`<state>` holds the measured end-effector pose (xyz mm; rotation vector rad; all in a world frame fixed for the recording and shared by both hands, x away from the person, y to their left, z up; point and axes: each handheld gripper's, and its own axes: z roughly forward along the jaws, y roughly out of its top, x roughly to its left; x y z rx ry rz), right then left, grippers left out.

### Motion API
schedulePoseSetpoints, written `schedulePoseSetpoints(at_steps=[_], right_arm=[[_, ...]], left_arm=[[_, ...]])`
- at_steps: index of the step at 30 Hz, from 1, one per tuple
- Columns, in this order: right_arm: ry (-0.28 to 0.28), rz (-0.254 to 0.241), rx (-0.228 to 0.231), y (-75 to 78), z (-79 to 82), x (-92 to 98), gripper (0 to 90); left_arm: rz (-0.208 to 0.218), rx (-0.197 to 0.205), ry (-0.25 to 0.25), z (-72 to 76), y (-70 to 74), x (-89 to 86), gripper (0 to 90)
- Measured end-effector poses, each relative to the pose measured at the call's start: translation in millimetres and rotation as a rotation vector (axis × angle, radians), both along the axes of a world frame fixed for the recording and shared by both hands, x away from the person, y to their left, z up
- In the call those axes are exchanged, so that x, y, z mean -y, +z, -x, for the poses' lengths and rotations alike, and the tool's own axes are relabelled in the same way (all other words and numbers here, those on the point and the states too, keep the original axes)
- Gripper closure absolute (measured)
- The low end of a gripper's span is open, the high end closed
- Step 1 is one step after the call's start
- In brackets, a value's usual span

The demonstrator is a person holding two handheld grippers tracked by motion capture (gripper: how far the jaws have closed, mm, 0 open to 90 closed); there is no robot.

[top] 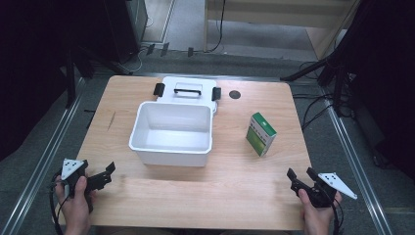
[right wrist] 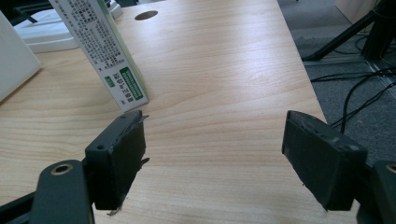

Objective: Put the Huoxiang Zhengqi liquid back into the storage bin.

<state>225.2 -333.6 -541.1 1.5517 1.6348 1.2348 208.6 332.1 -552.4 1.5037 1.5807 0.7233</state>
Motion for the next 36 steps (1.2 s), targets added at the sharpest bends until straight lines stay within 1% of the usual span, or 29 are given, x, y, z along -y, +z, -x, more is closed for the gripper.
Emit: schedulePoseSetpoints(at_steps=[5, 6, 7, 8, 9, 10, 11, 12, 14, 17, 19, 21, 22, 23, 24, 26, 27, 30, 34, 35, 36], right_arm=[[0.005, 0.017, -0.003, -0.1, -0.3, -1.7, 22.8], [0.018, 0.009, -0.012, -0.2, -0.6, -1.1, 24.1], [0.018, 0.009, -0.012, -0.2, -0.6, -1.1, 24.1], [0.053, -0.012, -0.028, 0.1, -1.7, 0.6, 25.0], [0.053, -0.012, -0.028, 0.1, -1.7, 0.6, 25.0], [0.075, -0.005, -0.047, 0.8, -2.7, 0.5, 24.8], [0.084, 0.007, -0.055, 1.7, -3.2, -0.5, 24.8], [0.084, 0.007, -0.055, 1.7, -3.2, -0.5, 24.8], [0.113, 0.037, -0.073, 3.8, -4.8, -2.8, 24.9], [0.163, 0.063, -0.097, 9.8, -6.9, -7.8, 24.8], [0.210, 0.090, -0.119, 16.2, -8.1, -11.3, 24.8], [0.245, 0.127, -0.167, 23.4, -11.0, -14.4, 25.0], [0.279, 0.181, -0.226, 30.8, -15.8, -17.8, 25.2], [0.292, 0.209, -0.262, 34.7, -18.6, -20.4, 25.3], [0.292, 0.209, -0.262, 34.7, -18.6, -20.4, 25.3], [0.308, 0.271, -0.320, 42.3, -24.8, -26.1, 25.2], [0.317, 0.294, -0.338, 46.2, -27.9, -29.1, 25.2], [0.360, 0.331, -0.395, 56.3, -37.6, -38.3, 24.5], [0.371, 0.407, -0.481, 63.7, -51.0, -49.3, 24.4], [0.372, 0.422, -0.505, 65.3, -54.2, -51.8, 24.3], [0.387, 0.446, -0.539, 69.7, -58.9, -56.8, 23.8]], left_arm=[[0.011, 0.003, 0.002, 0.8, 0.0, -1.2, 1.0], [0.015, -0.002, 0.000, 1.3, 0.0, -1.4, 1.0], [0.017, -0.003, 0.002, 1.7, 0.0, -1.3, 1.0], [0.013, -0.002, 0.005, 2.4, 0.0, -0.9, 1.0], [0.013, -0.002, 0.005, 2.4, 0.0, -0.9, 1.0], [0.009, 0.000, 0.006, 2.5, 0.0, -0.6, 1.0], [0.008, 0.000, 0.007, 2.4, 0.0, -0.5, 1.0], [0.009, 0.000, 0.008, 2.5, 0.0, -0.5, 1.0], [0.016, 0.007, 0.013, 3.3, 0.0, -1.2, 1.0], [0.021, 0.017, 0.022, 4.8, 0.0, -1.5, 1.0], [0.012, 0.018, 0.021, 5.0, 0.1, -0.8, 1.0], [0.010, 0.016, 0.027, 5.0, 0.2, -0.7, 1.0], [0.011, 0.016, 0.027, 5.1, 0.2, -0.9, 1.0], [0.015, 0.015, 0.026, 5.0, 0.1, -1.1, 1.0], [0.018, 0.014, 0.025, 5.0, 0.1, -1.4, 1.0], [0.024, 0.016, 0.024, 4.7, -0.2, -2.1, 1.0], [0.025, 0.015, 0.023, 4.5, -0.2, -2.3, 1.0], [0.024, 0.009, 0.023, 4.2, -0.1, -2.2, 1.0], [0.023, 0.001, 0.015, 4.6, -0.1, -2.0, 1.0], [0.024, 0.001, 0.015, 4.4, -0.1, -1.8, 1.0], [0.024, 0.001, 0.015, 4.2, -0.2, -1.7, 1.0]])
